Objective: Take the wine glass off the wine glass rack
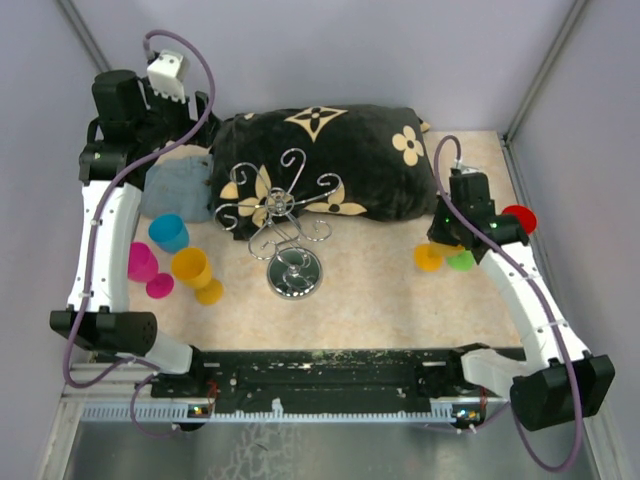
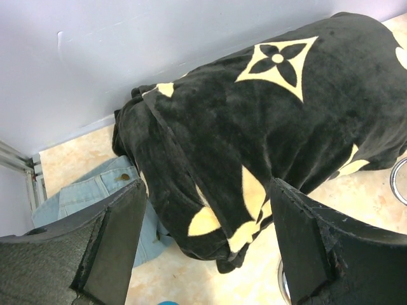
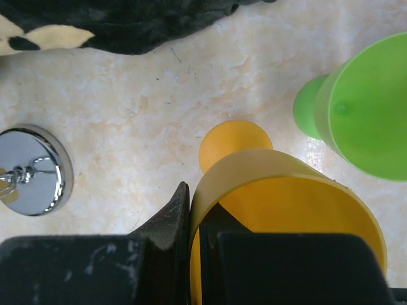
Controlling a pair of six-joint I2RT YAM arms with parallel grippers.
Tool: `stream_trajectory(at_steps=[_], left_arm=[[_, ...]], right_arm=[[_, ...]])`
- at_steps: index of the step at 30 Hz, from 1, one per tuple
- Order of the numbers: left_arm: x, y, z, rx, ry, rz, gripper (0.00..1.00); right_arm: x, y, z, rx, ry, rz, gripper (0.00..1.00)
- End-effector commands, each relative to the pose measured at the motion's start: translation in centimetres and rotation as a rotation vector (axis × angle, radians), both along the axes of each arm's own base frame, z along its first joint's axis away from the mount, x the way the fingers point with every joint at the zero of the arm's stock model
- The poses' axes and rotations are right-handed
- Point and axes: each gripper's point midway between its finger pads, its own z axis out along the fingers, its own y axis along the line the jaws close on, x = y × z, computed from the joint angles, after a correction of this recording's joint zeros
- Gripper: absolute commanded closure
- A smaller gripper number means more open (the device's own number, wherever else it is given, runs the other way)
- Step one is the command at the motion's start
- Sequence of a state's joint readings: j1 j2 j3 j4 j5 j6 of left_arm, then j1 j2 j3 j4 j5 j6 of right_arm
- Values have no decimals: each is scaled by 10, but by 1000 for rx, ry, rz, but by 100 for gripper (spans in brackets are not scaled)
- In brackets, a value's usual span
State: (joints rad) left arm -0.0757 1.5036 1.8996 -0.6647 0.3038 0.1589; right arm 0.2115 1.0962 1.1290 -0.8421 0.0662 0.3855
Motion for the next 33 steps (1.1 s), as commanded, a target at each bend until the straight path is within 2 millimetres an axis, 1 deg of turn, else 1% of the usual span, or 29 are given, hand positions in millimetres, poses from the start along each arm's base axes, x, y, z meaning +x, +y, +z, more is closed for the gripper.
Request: stream_trajectory(at_steps=[1, 9, 14, 16, 18, 23, 26, 31, 32, 33], left_arm=[[-7, 3, 11, 7, -16, 5, 17], [-10, 6, 6, 30, -3, 10, 17], [-10, 6, 4, 30, 5, 8, 17], [-10, 4, 4, 25, 7, 1, 17], [-10, 4, 3, 22, 10, -2, 17], [-9, 2, 4, 19, 10, -12, 18], [-10, 1, 5, 21, 8, -16, 19], [-11, 2, 5, 36, 5, -18, 19], [-12, 2, 5, 38, 6, -20, 19], [-12, 3, 4, 40, 6, -20, 19]], right_arm=[[21, 0, -3, -42, -63, -23, 100], [25, -3, -42, -95, 19, -19, 100], [28, -6, -58, -126, 50, -10, 100], [30, -4, -60, -131, 56, -2, 100], [35, -3, -57, -136, 50, 3, 100], [46, 8, -52, -150, 44, 29, 100], [49, 17, -56, -157, 57, 46, 100], [49, 22, -62, -139, 66, 42, 100], [48, 22, -61, -137, 65, 42, 100], [48, 22, -61, -135, 64, 41, 94]])
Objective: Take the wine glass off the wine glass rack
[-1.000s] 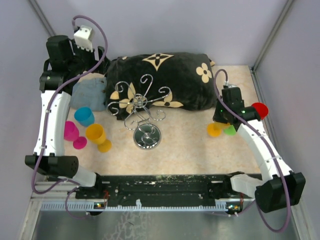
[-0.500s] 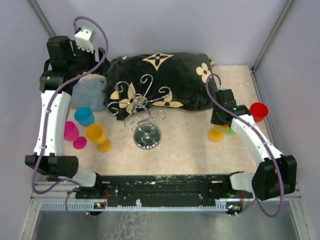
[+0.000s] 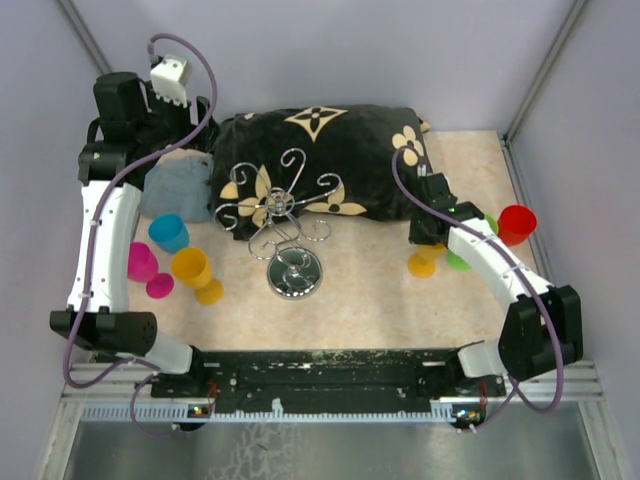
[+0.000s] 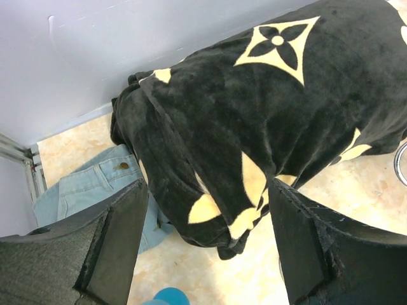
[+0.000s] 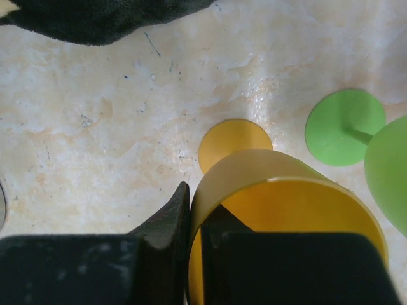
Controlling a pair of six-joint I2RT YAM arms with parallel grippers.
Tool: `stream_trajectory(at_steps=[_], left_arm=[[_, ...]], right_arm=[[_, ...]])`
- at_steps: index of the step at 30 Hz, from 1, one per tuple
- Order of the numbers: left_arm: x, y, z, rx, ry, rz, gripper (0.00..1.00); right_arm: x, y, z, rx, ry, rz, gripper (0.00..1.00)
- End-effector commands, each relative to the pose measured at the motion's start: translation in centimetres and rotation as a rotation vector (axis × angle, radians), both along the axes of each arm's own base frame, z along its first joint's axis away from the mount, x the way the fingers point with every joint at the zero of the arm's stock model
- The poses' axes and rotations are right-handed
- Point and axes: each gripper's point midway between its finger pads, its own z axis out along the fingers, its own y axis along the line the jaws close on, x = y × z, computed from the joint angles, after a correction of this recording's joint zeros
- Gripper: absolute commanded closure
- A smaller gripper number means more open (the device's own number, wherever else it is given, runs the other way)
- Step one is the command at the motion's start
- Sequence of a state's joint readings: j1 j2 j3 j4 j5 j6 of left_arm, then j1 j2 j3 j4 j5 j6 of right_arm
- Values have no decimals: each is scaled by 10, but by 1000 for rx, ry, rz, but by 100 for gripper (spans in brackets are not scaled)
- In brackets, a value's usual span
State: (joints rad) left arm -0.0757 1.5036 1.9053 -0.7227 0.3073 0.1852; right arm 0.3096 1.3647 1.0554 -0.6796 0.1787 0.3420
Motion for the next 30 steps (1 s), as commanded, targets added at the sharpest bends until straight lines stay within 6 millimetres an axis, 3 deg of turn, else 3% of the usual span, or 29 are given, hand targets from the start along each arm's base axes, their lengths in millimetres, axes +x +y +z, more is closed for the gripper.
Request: stream_trajectory(at_steps=[1, 3, 7, 12, 16, 19, 25, 30], left_arm=[[-6, 1, 13, 13, -35, -11, 19], [-6, 1, 11, 11, -28, -13, 18], [-6, -1, 9, -1, -21, -17, 18], [-6, 1, 11, -1, -29, -6, 16], [-1, 4, 4, -2, -51, 19, 15], [4, 8, -10, -17, -95, 48, 15], [11, 12, -55, -28, -106, 81, 15], [11, 23, -63, -61, -135, 121, 15]], right_arm=[[15, 6, 24, 28, -86, -12, 87], [14, 7, 26, 36, -89, -5, 65], [14, 16, 42, 88, -126, 24, 40], [16, 30, 101, 185, -245, 69, 12], [18, 25, 146, 194, -348, 53, 9], [21, 7, 159, 147, -421, -31, 8], [15, -26, 150, 60, -470, -191, 8], [7, -35, 139, 37, -484, -203, 7]])
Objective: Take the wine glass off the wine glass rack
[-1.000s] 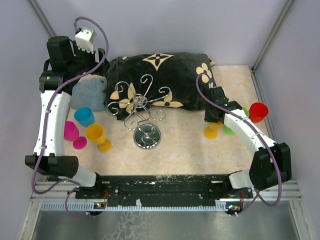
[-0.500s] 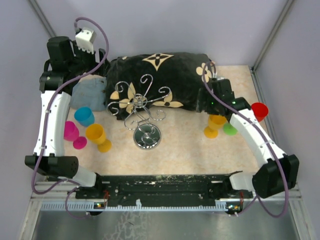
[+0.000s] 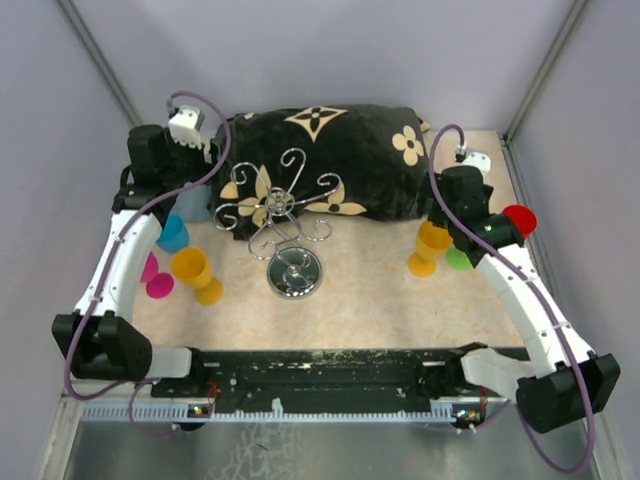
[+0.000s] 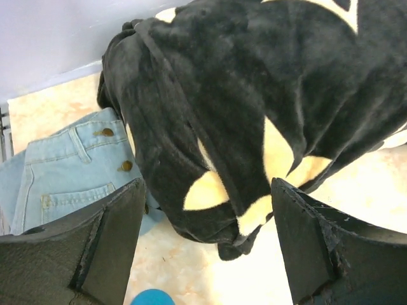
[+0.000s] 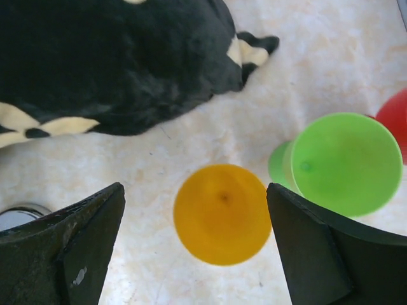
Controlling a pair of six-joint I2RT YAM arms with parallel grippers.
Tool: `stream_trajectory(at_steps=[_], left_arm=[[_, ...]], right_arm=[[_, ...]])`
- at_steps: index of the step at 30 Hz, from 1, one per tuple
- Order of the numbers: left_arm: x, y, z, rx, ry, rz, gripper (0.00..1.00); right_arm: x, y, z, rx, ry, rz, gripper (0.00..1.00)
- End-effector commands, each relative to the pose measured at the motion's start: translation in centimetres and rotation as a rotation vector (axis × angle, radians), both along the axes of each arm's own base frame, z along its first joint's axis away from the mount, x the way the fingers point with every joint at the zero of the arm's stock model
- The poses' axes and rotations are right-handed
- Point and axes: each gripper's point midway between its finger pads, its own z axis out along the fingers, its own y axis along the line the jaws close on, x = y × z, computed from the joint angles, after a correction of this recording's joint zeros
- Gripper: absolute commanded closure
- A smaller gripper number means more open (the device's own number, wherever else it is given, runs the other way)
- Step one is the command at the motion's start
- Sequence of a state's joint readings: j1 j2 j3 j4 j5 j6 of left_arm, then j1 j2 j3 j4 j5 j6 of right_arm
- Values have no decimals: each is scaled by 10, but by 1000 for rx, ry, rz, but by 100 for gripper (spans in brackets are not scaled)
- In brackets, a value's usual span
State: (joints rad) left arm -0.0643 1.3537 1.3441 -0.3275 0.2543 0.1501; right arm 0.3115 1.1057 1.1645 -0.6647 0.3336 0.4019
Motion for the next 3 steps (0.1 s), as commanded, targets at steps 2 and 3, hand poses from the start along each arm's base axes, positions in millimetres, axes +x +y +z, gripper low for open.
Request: stream_trajectory(at_steps=[2, 3], left_arm=[[7, 13, 41, -57, -167, 62, 15], [7, 15, 41, -59, -169, 68, 15]], right_arm=[[-2, -12, 10, -9, -83, -56, 7], [-2, -11, 10, -6, -86, -53, 7]])
